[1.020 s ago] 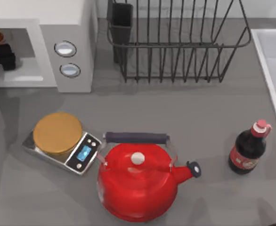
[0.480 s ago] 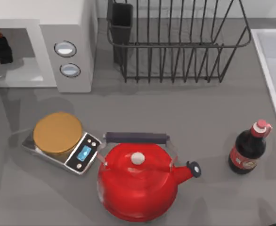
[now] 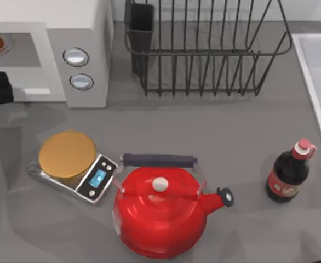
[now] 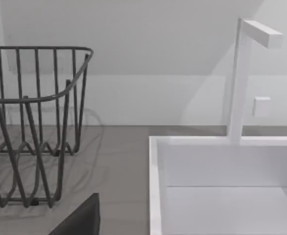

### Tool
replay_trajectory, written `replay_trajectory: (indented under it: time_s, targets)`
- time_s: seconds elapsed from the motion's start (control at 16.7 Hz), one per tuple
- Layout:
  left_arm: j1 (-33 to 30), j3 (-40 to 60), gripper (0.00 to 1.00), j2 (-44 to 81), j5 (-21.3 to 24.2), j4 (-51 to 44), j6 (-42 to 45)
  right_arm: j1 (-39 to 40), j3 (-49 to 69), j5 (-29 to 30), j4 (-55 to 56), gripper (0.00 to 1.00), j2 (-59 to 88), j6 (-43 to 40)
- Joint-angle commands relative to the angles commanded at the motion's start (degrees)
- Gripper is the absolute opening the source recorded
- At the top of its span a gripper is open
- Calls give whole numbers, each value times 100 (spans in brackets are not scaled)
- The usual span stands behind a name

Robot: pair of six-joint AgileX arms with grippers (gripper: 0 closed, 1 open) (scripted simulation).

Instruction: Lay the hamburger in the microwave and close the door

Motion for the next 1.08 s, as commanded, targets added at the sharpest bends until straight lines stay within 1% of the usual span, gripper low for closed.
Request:
replay_trajectory:
  time_s: [0.3,0.54,0.84,1.08]
  targets:
    - [223,-1180,100,-445,196,576,98,0,0,0,0,100,0,0]
    - [455,-1873,100,-729,364,1109,158,0,0,0,0,100,0,0]
    - [716,-2432,100,-868,542,1566,203,0,0,0,0,100,0,0]
    - [791,-2672,100,-712,588,1504,211,0,0,0,0,100,0,0]
